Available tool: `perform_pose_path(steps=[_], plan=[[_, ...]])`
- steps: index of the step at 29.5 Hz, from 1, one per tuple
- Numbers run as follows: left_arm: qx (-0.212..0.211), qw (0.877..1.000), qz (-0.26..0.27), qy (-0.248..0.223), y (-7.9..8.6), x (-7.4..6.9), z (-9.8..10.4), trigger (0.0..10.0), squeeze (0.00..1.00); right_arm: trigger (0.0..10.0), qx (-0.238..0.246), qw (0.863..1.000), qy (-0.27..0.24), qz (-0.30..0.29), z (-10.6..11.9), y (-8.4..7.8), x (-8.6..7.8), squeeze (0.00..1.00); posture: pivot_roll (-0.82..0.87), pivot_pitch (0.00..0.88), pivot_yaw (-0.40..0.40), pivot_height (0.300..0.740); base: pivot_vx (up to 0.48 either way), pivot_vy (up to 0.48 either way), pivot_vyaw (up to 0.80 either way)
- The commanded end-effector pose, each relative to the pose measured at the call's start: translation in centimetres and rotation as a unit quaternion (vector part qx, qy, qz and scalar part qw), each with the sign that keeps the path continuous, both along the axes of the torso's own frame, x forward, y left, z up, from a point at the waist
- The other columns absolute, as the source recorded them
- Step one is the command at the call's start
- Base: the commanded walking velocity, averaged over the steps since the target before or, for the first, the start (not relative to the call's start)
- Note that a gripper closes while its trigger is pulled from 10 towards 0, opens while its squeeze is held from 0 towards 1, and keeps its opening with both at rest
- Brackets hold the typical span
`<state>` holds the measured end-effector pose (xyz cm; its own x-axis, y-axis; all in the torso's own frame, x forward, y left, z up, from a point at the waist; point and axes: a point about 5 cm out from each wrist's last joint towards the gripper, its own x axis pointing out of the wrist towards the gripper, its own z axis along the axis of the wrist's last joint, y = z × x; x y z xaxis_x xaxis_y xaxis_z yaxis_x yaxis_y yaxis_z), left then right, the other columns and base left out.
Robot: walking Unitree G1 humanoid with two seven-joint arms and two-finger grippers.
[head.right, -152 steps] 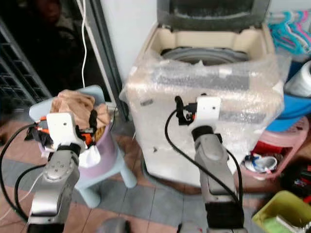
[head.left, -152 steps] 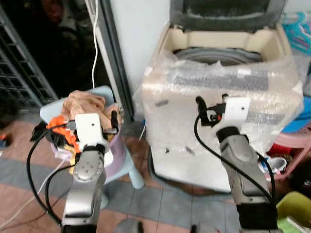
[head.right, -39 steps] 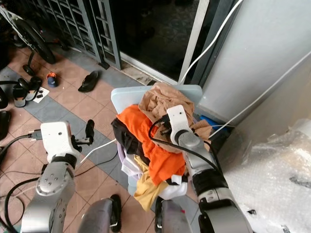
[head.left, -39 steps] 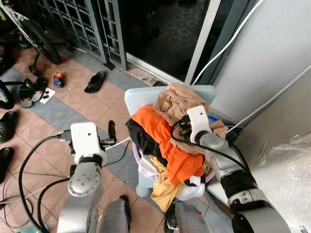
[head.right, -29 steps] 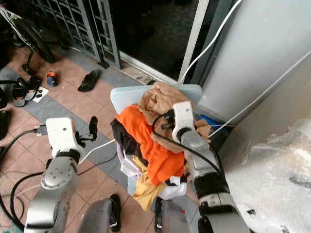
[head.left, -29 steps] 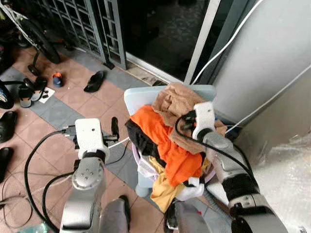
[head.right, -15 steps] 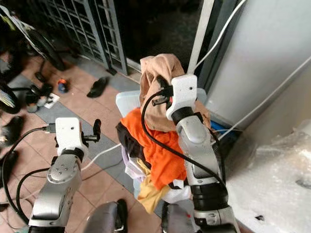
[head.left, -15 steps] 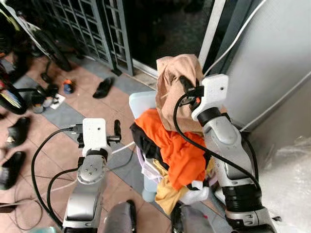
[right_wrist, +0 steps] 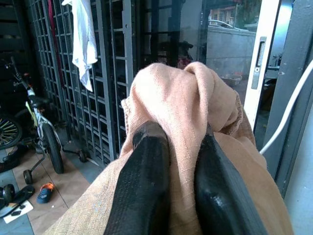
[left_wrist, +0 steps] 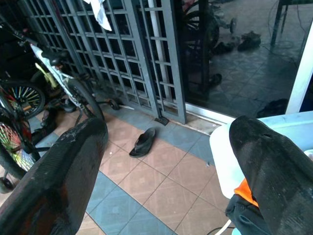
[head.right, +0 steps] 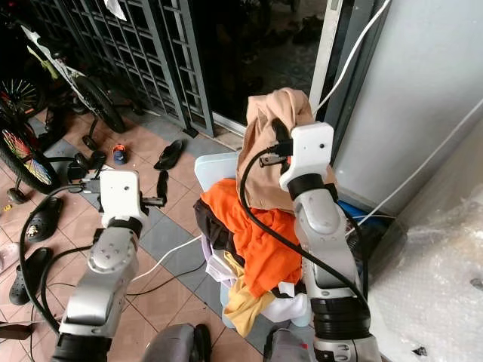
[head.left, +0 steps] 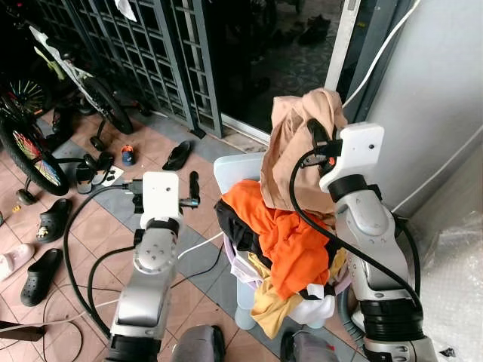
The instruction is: Clothes washing
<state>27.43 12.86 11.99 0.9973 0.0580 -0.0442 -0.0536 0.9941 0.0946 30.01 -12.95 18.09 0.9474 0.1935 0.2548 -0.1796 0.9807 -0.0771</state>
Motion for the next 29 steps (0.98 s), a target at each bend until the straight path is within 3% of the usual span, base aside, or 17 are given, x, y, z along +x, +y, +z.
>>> perform_pose_path(steps=[1, 16, 21, 29], plan=[[-0.001, 1.000, 0.001, 0.003, 0.05, -0.06, -0.24, 10.0, 0.00, 10.0, 0.003, 1.000, -0.001, 0.007, -0.02, 0.54, -0.12, 0.00, 0.00, 0.024, 0.107, 0.740, 0.000, 0.000, 0.00], [-0.006, 1.000, -0.003, -0.001, -0.32, 0.05, -0.37, 10.0, 0.00, 10.0, -0.006, 1.000, 0.003, 0.008, -0.17, 0.39, 0.45, 0.00, -0.01, 0.029, 0.099, 0.740, -0.242, 0.000, 0.00], [-0.010, 1.000, -0.005, -0.006, -0.39, 0.05, -0.29, 10.0, 0.00, 10.0, -0.011, 1.000, 0.017, 0.005, -0.59, 0.44, 0.64, 0.00, -0.01, 0.029, 0.099, 0.740, 0.000, 0.000, 0.00], [-0.026, 0.999, -0.030, -0.028, -0.63, -0.10, 0.30, 10.0, 0.00, 10.0, -0.012, 1.000, 0.019, -0.001, -0.60, 0.25, 0.79, 0.00, -0.01, 0.041, 0.097, 0.740, 0.000, 0.000, -0.77]])
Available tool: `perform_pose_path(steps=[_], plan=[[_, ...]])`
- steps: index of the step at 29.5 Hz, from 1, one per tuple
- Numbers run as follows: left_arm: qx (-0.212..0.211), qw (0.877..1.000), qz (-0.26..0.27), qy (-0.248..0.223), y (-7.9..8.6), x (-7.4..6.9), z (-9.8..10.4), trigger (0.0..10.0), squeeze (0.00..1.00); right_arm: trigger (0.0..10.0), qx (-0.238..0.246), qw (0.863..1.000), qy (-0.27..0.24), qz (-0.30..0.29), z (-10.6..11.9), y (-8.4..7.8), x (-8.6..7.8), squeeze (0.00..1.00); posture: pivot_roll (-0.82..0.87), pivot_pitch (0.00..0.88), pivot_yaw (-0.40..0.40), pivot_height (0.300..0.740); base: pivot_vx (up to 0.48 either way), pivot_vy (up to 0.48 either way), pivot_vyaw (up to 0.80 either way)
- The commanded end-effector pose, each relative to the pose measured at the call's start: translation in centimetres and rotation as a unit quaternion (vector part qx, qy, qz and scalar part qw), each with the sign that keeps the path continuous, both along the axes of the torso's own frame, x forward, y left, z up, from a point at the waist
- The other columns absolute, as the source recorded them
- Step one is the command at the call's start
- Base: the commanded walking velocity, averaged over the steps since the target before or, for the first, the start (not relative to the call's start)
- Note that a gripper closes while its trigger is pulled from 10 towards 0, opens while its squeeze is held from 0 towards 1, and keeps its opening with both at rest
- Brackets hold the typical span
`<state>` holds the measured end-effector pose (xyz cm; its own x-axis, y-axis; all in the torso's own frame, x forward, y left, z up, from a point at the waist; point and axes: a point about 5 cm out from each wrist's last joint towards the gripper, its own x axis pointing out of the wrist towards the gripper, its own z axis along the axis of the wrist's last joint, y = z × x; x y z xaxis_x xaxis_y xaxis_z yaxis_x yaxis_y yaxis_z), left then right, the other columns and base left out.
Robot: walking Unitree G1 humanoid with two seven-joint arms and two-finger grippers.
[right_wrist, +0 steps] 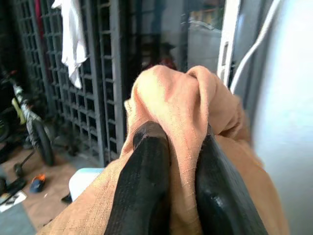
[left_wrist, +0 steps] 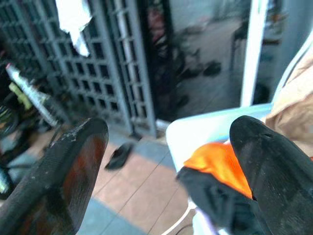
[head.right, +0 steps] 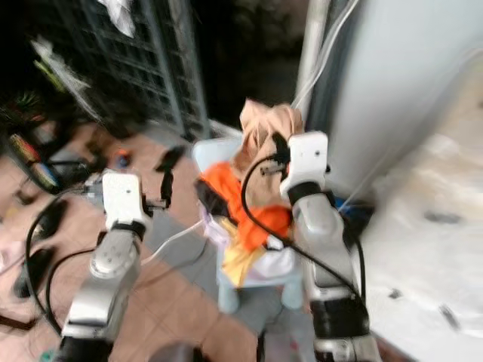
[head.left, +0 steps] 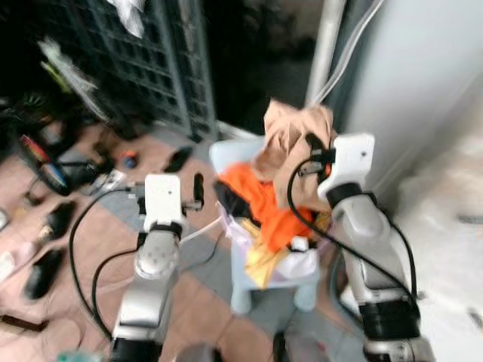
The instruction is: Clothes washing
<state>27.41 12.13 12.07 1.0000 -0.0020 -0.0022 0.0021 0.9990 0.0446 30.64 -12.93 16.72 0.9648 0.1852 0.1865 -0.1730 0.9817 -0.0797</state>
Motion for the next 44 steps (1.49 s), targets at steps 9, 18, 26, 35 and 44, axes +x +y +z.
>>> perform_pose_path(steps=[9, 18, 26, 35, 44], plan=[[-0.009, 1.000, -0.005, -0.010, -0.1, -0.1, 0.3, 10.0, 0.00, 10.0, -0.013, 1.000, -0.025, -0.002, 1.2, 0.0, 0.3, 0.00, -0.01, 0.046, 0.091, 0.740, 0.000, -0.344, -0.77], [-0.013, 1.000, -0.005, -0.009, -0.1, -0.1, 0.2, 10.0, 0.00, 10.0, -0.017, 0.999, -0.029, -0.006, 1.3, -0.1, 0.4, 0.00, -0.02, 0.048, 0.091, 0.740, 0.000, -0.427, -0.77], [-0.013, 1.000, -0.004, -0.009, -0.1, 0.0, 0.2, 10.0, 0.00, 10.0, -0.022, 0.999, -0.034, -0.012, 1.5, -0.2, 0.5, 0.00, -0.02, 0.051, 0.091, 0.740, 0.000, -0.401, -0.77], [-0.015, 1.000, 0.002, -0.018, -0.3, 0.3, 0.7, 10.0, 0.00, 10.0, -0.024, 0.999, -0.040, -0.018, 1.8, -0.4, 0.8, 0.00, -0.02, 0.070, 0.095, 0.740, 0.000, -0.068, -0.77], [-0.022, 0.999, 0.033, -0.009, 1.3, -0.2, 0.6, 10.0, 0.00, 10.0, -0.022, 0.999, -0.043, 0.014, 1.9, 0.3, 0.3, 0.00, -0.02, 0.094, 0.092, 0.740, 0.000, 0.000, -0.09]])
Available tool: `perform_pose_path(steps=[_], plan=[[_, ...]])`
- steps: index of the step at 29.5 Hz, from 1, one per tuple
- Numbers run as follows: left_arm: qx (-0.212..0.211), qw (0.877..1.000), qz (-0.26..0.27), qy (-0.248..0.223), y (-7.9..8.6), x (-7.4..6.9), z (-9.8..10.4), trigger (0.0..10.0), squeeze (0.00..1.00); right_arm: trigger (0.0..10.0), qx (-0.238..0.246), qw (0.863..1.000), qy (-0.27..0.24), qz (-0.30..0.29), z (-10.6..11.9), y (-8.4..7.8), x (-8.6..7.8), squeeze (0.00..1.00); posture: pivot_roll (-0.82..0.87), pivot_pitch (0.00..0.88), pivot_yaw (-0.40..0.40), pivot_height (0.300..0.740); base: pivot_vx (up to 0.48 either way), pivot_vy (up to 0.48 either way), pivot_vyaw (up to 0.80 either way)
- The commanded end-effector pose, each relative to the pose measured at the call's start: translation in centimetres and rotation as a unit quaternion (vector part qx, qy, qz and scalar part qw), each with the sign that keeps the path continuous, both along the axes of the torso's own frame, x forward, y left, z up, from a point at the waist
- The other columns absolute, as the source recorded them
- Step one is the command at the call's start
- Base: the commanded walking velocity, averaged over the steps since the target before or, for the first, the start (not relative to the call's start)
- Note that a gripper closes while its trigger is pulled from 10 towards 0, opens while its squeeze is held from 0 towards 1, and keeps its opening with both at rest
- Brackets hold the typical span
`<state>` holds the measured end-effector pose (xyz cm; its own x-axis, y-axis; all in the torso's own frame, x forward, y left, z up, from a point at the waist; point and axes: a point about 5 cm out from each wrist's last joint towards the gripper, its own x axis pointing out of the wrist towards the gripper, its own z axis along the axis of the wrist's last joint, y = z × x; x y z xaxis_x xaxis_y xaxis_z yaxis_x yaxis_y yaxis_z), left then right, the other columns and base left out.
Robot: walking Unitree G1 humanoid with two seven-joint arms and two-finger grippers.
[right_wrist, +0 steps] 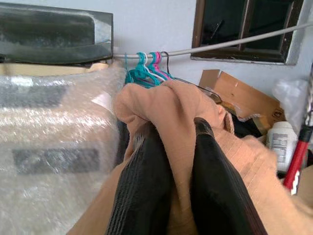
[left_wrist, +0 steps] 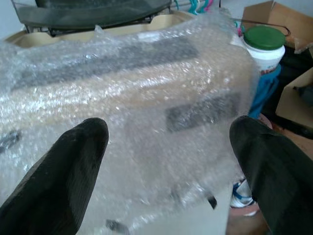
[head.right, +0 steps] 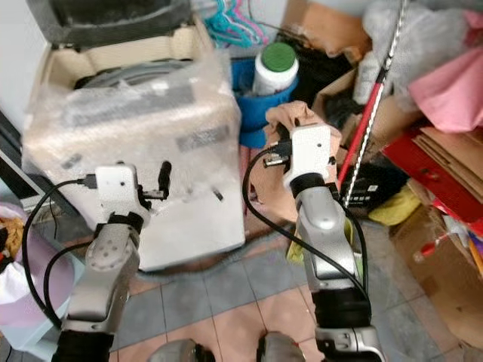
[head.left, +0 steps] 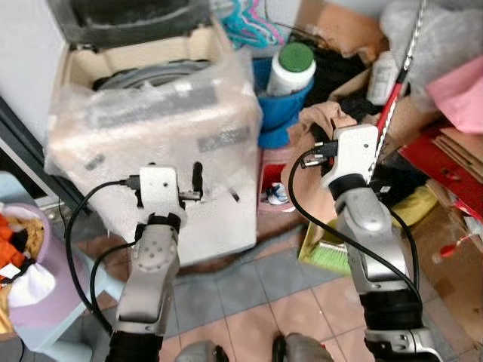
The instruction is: Clothes washing
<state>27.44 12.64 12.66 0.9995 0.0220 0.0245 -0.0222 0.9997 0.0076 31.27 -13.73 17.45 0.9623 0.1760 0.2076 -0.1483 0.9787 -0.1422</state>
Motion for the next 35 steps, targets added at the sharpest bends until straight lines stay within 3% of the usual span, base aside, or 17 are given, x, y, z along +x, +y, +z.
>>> perform_pose_path(steps=[1, 25, 31, 35], plan=[[-0.004, 1.000, 0.024, 0.007, 0.9, -0.3, -0.1, 10.0, 0.00, 10.0, 0.004, 0.999, -0.026, 0.029, 1.1, 1.2, -0.3, 0.00, -0.02, 0.097, 0.095, 0.740, 0.000, 0.000, 0.00], [-0.007, 0.999, 0.033, 0.031, 1.7, -0.6, -0.5, 10.0, 0.00, 10.0, -0.008, 1.000, -0.010, 0.024, -0.1, 0.4, -1.0, 0.00, -0.02, 0.077, 0.113, 0.740, 0.000, 0.430, 0.00], [-0.010, 0.999, 0.038, 0.012, 2.2, -0.9, -0.1, 10.0, 0.00, 10.0, -0.016, 0.999, -0.021, 0.035, 0.2, 0.6, -1.2, 0.00, -0.02, 0.066, 0.117, 0.740, 0.000, 0.000, 0.00], [-0.028, 0.998, 0.059, 0.013, 2.9, -1.3, -0.3, 10.0, 0.00, 10.0, 0.006, 0.999, -0.025, 0.034, 0.8, 0.4, -1.1, 0.00, -0.02, 0.064, 0.109, 0.740, 0.000, 0.000, 0.79]])
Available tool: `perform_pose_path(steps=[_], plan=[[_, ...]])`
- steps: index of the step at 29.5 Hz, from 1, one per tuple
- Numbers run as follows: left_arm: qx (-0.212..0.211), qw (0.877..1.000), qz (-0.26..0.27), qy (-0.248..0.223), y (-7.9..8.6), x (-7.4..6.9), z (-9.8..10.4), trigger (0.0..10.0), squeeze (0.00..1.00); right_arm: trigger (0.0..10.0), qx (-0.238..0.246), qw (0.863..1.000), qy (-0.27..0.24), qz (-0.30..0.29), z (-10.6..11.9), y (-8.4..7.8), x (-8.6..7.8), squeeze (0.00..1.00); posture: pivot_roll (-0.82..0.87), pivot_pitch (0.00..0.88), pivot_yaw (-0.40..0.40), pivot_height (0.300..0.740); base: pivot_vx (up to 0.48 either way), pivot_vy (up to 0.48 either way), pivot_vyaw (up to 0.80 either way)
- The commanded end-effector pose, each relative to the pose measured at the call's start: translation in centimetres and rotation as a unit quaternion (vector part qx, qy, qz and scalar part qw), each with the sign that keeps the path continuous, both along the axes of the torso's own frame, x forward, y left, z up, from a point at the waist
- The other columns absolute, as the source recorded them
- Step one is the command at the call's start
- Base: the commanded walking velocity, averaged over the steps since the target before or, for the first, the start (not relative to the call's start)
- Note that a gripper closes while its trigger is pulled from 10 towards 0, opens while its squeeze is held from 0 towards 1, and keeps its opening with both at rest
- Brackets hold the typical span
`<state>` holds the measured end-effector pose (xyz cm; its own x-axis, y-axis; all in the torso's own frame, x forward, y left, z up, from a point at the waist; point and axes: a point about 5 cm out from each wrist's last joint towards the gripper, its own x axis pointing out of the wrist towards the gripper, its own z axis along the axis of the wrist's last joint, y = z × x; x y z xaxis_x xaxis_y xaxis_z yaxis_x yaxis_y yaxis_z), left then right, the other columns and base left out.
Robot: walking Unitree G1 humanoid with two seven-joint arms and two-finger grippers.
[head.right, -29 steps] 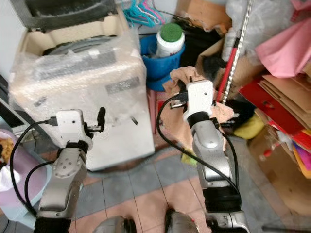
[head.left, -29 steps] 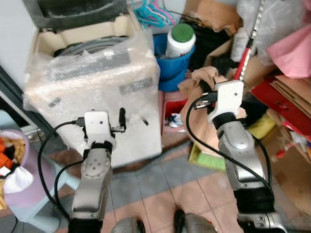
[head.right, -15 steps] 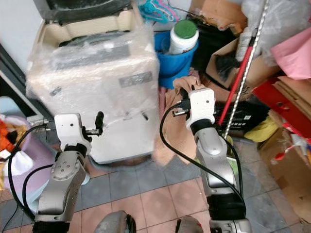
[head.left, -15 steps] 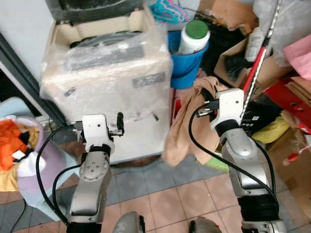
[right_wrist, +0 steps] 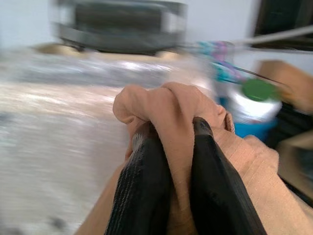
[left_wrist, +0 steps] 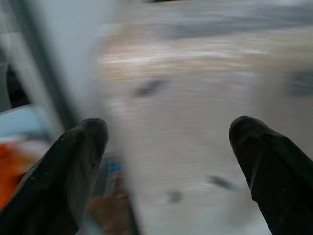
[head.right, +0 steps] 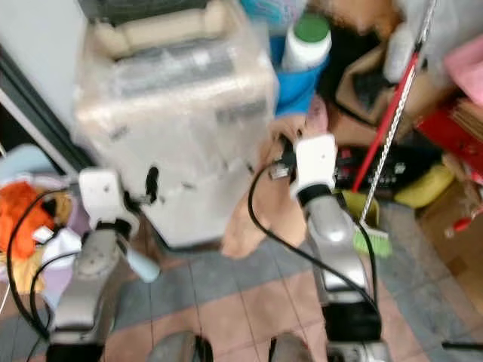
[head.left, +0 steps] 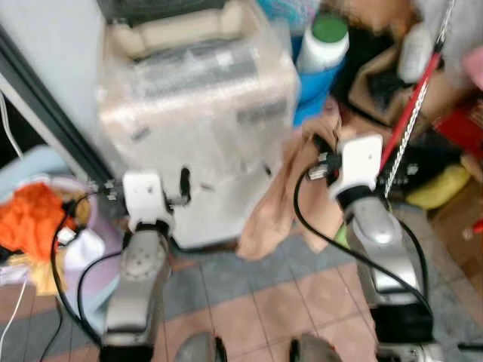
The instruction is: Clothes washing
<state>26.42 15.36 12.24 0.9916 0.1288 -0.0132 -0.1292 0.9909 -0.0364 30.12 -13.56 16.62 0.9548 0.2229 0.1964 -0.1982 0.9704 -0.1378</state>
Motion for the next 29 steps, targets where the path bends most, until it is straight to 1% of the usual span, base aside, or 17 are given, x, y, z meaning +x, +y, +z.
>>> perform_pose_path(steps=[1, 5, 10, 11, 14, 15, 17, 18, 19, 20, 22, 24, 25, 26, 27, 28, 29], plan=[[-0.005, 1.000, 0.006, -0.004, 0.2, -0.3, 0.1, 10.0, 0.00, 10.0, 0.006, 0.999, -0.031, 0.009, 1.6, 0.2, 0.0, 0.00, -0.02, 0.064, 0.109, 0.740, 0.000, 0.000, 0.80], [-0.002, 1.000, -0.005, -0.009, 0.1, -0.1, 0.3, 10.0, 0.00, 10.0, 0.006, 0.999, -0.036, 0.020, 2.1, 0.5, 0.4, 0.00, -0.02, 0.065, 0.100, 0.740, 0.000, 0.000, 0.80], [0.002, 1.000, -0.010, -0.011, -0.1, 0.2, 0.3, 10.0, 0.00, 10.0, -0.001, 0.996, -0.069, 0.060, 4.3, 1.7, 0.6, 0.00, -0.02, 0.063, 0.102, 0.740, 0.257, 0.000, 0.80], [0.002, 1.000, -0.010, -0.011, -0.1, 0.2, 0.3, 10.0, 0.00, 10.0, -0.001, 0.996, -0.069, 0.060, 4.3, 1.7, 0.6, 0.00, -0.02, 0.063, 0.102, 0.740, 0.289, 0.000, 0.80], [-0.001, 1.000, -0.014, -0.010, -0.3, 0.4, 0.3, 10.0, 0.00, 10.0, -0.030, 0.991, -0.095, 0.090, 5.4, 2.4, 0.9, 0.00, -0.03, 0.074, 0.108, 0.740, 0.300, 0.000, 0.69], [-0.001, 1.000, -0.018, -0.011, -0.5, 0.4, 0.3, 10.0, 0.00, 10.0, -0.045, 0.987, -0.113, 0.110, 6.2, 2.8, 1.1, 0.00, -0.03, 0.076, 0.113, 0.740, 0.311, 0.000, 0.59], [-0.001, 1.000, -0.019, -0.011, -0.6, 0.5, 0.3, 10.0, 0.00, 10.0, -0.052, 0.984, -0.123, 0.119, 6.9, 3.0, 1.4, 0.00, -0.03, 0.076, 0.113, 0.740, 0.315, 0.000, 0.54], [-0.002, 1.000, -0.020, -0.011, -0.6, 0.5, 0.3, 10.0, 0.00, 10.0, -0.054, 0.982, -0.131, 0.123, 7.7, 3.0, 1.9, 0.00, -0.03, 0.074, 0.113, 0.740, 0.319, 0.000, 0.00], [-0.002, 1.000, -0.020, -0.011, -0.7, 0.6, 0.3, 10.0, 0.00, 10.0, -0.053, 0.981, -0.138, 0.123, 8.6, 3.0, 2.5, 0.00, -0.04, 0.073, 0.111, 0.740, 0.315, 0.000, 0.00], [-0.002, 1.000, -0.020, -0.011, -0.7, 0.6, 0.3, 10.0, 0.00, 10.0, -0.053, 0.981, -0.138, 0.123, 8.6, 3.0, 2.5, 0.00, -0.04, 0.073, 0.111, 0.740, 0.315, 0.000, 0.00], [-0.004, 1.000, -0.022, -0.012, -0.9, 0.7, 0.3, 10.0, 0.00, 10.0, -0.045, 0.981, -0.155, 0.109, 10.6, 2.8, 4.0, 0.00, -0.04, 0.072, 0.108, 0.740, 0.319, 0.000, 0.00], [-0.005, 1.000, -0.022, -0.012, -1.0, 0.7, 0.3, 10.0, 0.00, 10.0, -0.035, 0.981, -0.167, 0.095, 12.0, 2.6, 4.9, 0.00, -0.03, 0.070, 0.104, 0.740, 0.319, 0.000, 0.00], [-0.005, 1.000, -0.021, -0.013, -1.0, 0.7, 0.3, 10.0, 0.00, 10.0, -0.028, 0.980, -0.181, 0.077, 13.5, 2.4, 5.6, 0.00, -0.03, 0.069, 0.101, 0.740, 0.319, 0.000, 0.00], [-0.005, 1.000, -0.021, -0.013, -1.0, 0.7, 0.3, 10.0, 0.00, 10.0, -0.028, 0.980, -0.181, 0.077, 13.5, 2.4, 5.6, 0.00, -0.03, 0.069, 0.101, 0.740, 0.319, 0.000, 0.00], [-0.005, 1.000, -0.021, -0.013, -1.0, 0.7, 0.3, 10.0, 0.00, 10.0, -0.027, 0.980, -0.184, 0.066, 14.1, 2.2, 6.0, 0.00, -0.03, 0.069, 0.100, 0.740, 0.322, 0.000, 0.00], [-0.006, 1.000, -0.020, -0.013, -1.0, 0.7, 0.3, 10.0, 0.00, 10.0, -0.008, 0.982, -0.185, 0.045, 15.0, 1.7, 6.6, 0.00, -0.02, 0.068, 0.097, 0.740, 0.319, 0.000, 0.00], [-0.006, 1.000, -0.020, -0.013, -1.0, 0.7, 0.3, 10.0, 0.00, 10.0, -0.008, 0.982, -0.185, 0.045, 15.0, 1.7, 6.6, 0.00, -0.02, 0.068, 0.097, 0.740, 0.319, 0.000, 0.00]])
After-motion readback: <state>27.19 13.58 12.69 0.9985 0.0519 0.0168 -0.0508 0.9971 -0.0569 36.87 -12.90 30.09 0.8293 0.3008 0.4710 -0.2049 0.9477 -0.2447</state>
